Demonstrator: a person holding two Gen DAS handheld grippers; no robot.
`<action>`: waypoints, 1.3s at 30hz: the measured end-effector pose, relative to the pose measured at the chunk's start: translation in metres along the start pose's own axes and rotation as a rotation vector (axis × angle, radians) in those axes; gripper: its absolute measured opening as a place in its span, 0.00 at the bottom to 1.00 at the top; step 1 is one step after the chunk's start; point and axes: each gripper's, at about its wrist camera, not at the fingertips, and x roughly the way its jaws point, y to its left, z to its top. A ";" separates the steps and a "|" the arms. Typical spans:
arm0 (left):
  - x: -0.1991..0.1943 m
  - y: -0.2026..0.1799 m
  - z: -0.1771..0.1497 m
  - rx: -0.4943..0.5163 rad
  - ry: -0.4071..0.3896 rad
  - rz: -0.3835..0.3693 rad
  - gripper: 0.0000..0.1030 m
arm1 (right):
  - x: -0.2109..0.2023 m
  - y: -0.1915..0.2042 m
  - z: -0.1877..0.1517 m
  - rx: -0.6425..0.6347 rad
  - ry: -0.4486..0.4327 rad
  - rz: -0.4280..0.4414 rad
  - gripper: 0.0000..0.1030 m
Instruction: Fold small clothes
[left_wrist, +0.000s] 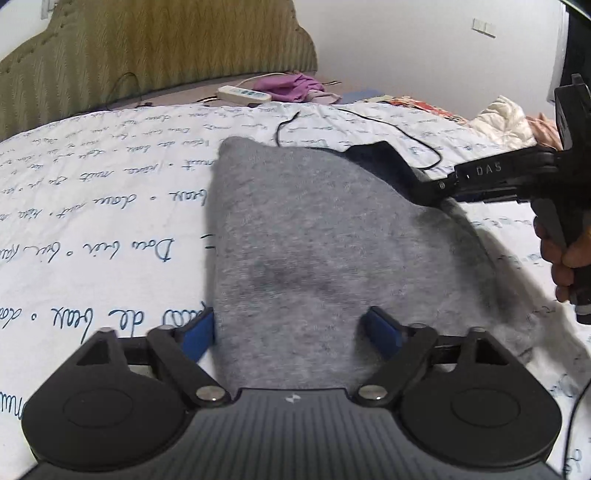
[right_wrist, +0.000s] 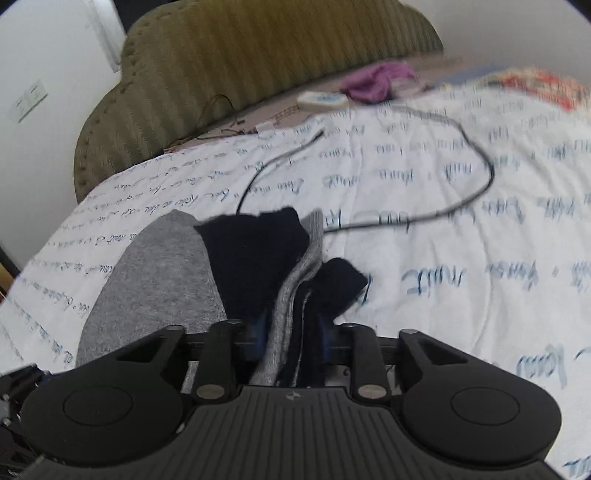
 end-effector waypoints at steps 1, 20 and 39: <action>-0.001 -0.001 0.000 0.011 -0.001 -0.003 0.81 | -0.003 -0.007 0.000 0.028 -0.011 0.002 0.22; 0.066 0.106 0.085 -0.441 0.006 -0.224 0.85 | 0.030 -0.064 0.042 0.321 -0.001 0.132 0.83; 0.113 0.072 0.107 -0.250 0.009 -0.192 0.64 | 0.051 -0.063 0.017 0.362 -0.021 0.186 0.58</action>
